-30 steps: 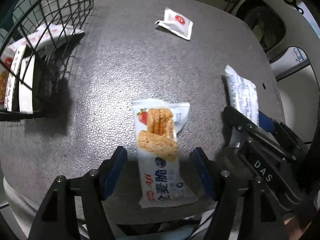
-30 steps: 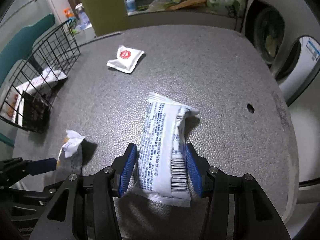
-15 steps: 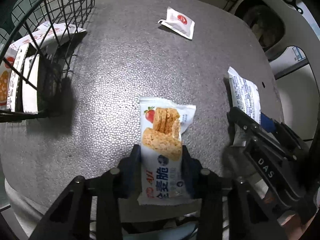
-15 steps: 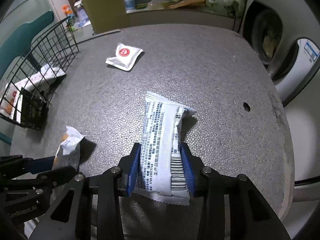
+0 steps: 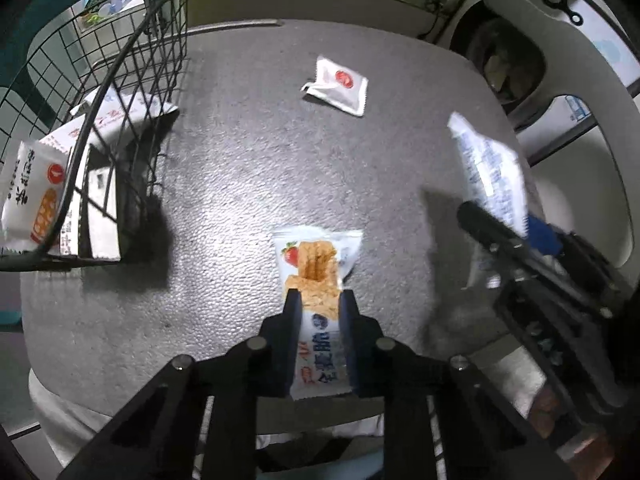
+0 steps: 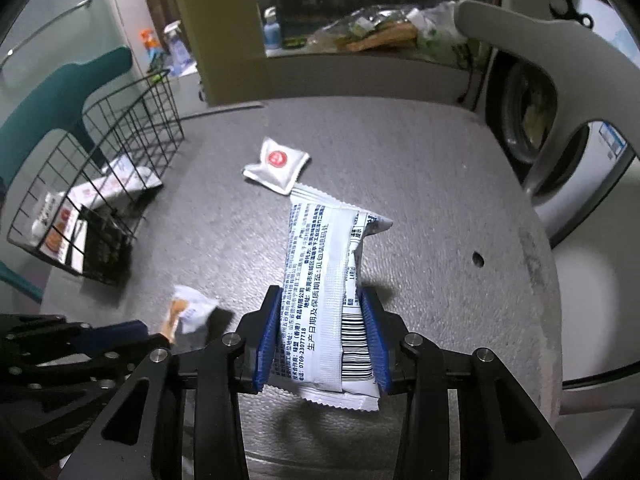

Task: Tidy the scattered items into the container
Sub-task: 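Grasp the snack bar with the left gripper while the right holds the sachet, then carry the snack bar and white sachet over the wire basket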

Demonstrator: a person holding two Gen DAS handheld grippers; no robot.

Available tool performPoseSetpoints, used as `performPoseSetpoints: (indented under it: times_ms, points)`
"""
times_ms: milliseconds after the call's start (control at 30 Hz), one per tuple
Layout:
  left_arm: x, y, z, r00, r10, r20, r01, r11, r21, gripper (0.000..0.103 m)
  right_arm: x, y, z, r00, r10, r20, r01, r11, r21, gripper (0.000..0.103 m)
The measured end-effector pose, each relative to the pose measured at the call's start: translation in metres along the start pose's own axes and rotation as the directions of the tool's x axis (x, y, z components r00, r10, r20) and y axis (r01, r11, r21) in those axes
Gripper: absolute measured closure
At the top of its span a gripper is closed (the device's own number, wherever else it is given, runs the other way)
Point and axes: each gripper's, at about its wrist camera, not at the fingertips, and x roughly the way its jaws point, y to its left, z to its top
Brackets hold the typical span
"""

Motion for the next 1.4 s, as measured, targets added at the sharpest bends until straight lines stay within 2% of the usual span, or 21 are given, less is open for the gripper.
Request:
performPoseSetpoints:
  times_ms: [100, 200, 267, 333, 400, 433, 600, 733, 767, 833, 1067, 1200, 1400]
  points:
    - [0.019, -0.018, -0.018, 1.0, 0.028, -0.004, -0.028, 1.0, -0.01, 0.082, 0.001, 0.001, -0.002, 1.0, 0.001, -0.006, -0.001, 1.0, 0.0, 0.064]
    - [0.02, -0.013, -0.025, 0.999, 0.033, 0.0, -0.033, 0.999, -0.014, 0.075, 0.008, 0.0, -0.006, 1.0, 0.003, -0.022, -0.003, 1.0, 0.004, 0.064]
    - [0.024, -0.013, -0.022, 0.999, 0.033, 0.004, -0.033, 0.999, -0.016, 0.065, 0.011, -0.001, -0.008, 1.0, 0.006, -0.029, -0.006, 1.0, 0.007, 0.064]
    - [0.021, -0.013, -0.021, 1.0, 0.002, 0.014, -0.002, 1.0, -0.024, 0.047, 0.012, -0.002, -0.01, 0.999, 0.007, -0.031, -0.007, 1.0, 0.01, 0.064]
    - [0.018, -0.013, -0.021, 0.999, -0.023, 0.037, 0.024, 0.999, -0.031, 0.036, 0.014, -0.004, -0.009, 0.999, 0.011, -0.031, -0.01, 1.0, 0.013, 0.064]
    - [0.019, -0.015, -0.021, 0.999, -0.02, 0.041, 0.021, 0.999, -0.029, 0.034, 0.014, -0.004, -0.009, 1.0, 0.009, -0.03, -0.009, 1.0, 0.014, 0.064]
    - [0.044, -0.018, -0.018, 1.0, -0.012, -0.002, 0.012, 0.999, -0.033, 0.034, 0.016, -0.005, -0.01, 0.999, 0.014, -0.031, -0.013, 1.0, 0.015, 0.064]
    - [0.046, -0.021, -0.028, 1.0, -0.009, -0.025, 0.009, 1.0, -0.019, 0.035, 0.017, -0.007, -0.011, 0.999, 0.017, -0.034, -0.017, 1.0, 0.017, 0.064]
    - [0.048, -0.022, -0.028, 0.999, -0.003, -0.032, 0.003, 1.0, -0.011, 0.038, 0.017, -0.007, -0.011, 0.999, 0.016, -0.034, -0.016, 1.0, 0.018, 0.064]
    - [0.053, -0.023, -0.03, 0.998, -0.001, -0.056, 0.001, 1.0, -0.003, 0.059, 0.016, -0.008, -0.01, 0.999, 0.017, -0.032, -0.017, 1.0, 0.019, 0.064]
    - [0.053, -0.022, -0.03, 0.998, -0.012, -0.057, 0.012, 1.0, -0.008, 0.063, 0.015, -0.006, -0.01, 0.999, 0.015, -0.03, -0.015, 1.0, 0.02, 0.064]
    - [0.037, -0.022, -0.027, 0.999, -0.02, -0.029, 0.02, 1.0, 0.007, 0.063, 0.011, -0.003, -0.008, 1.0, 0.016, -0.025, -0.015, 1.0, 0.019, 0.064]
    - [-0.038, -0.003, -0.013, 0.995, -0.028, 0.099, 0.028, 1.0, 0.002, 0.063, -0.021, 0.021, 0.02, 0.997, 0.063, 0.038, -0.063, 0.998, -0.018, 0.064]
